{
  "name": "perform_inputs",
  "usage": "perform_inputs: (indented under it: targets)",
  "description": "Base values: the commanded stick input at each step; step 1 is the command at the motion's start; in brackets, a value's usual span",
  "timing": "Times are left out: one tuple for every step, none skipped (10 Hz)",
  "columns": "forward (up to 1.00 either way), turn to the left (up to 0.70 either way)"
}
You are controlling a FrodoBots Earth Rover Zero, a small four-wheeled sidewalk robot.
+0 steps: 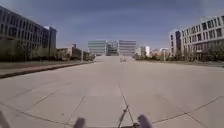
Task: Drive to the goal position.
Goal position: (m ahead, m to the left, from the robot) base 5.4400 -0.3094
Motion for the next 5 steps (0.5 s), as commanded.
perform_inputs:
  targets:
    - [0.7, 0.0]
    - [0.7, 0.0]
    - [0.7, 0.0]
    - [0.7, 0.0]
    - [0.7, 0.0]
